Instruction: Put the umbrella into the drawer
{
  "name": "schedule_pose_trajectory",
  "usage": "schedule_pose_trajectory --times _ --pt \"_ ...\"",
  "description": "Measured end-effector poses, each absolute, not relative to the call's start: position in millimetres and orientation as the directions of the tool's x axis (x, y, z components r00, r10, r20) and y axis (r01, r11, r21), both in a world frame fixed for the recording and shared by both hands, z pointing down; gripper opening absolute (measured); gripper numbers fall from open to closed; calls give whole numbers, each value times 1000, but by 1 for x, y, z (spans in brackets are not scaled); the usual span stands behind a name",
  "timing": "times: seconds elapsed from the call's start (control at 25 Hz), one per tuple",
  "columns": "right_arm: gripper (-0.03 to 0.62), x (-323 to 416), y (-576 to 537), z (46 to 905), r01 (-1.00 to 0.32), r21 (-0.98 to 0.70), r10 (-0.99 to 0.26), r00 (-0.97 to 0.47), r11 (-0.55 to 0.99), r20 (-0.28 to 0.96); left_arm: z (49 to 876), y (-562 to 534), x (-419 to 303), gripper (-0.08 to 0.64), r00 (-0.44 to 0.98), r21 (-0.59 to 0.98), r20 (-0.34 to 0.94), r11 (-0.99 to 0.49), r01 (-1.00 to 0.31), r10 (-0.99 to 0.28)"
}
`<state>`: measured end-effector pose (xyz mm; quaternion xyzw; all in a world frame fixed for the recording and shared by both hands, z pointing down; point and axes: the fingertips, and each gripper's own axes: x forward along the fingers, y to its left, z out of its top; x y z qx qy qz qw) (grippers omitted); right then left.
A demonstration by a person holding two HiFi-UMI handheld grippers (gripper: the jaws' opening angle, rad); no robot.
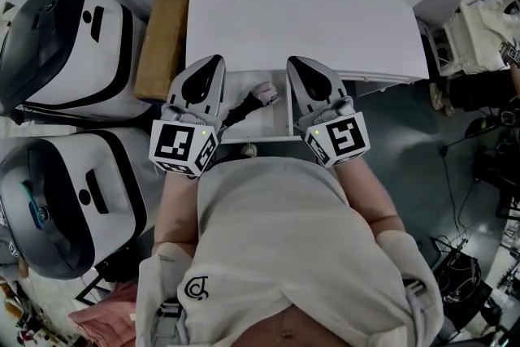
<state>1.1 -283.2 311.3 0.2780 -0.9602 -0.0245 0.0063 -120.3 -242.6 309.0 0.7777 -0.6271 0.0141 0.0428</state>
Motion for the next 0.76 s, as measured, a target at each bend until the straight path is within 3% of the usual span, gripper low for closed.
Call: schedule_pose_trajectory --times 0.76 --pt "3 0 -280 319 -553 63 -555 -832 831 15 325 -244 -116 12 248 89 112 -239 -967 -962"
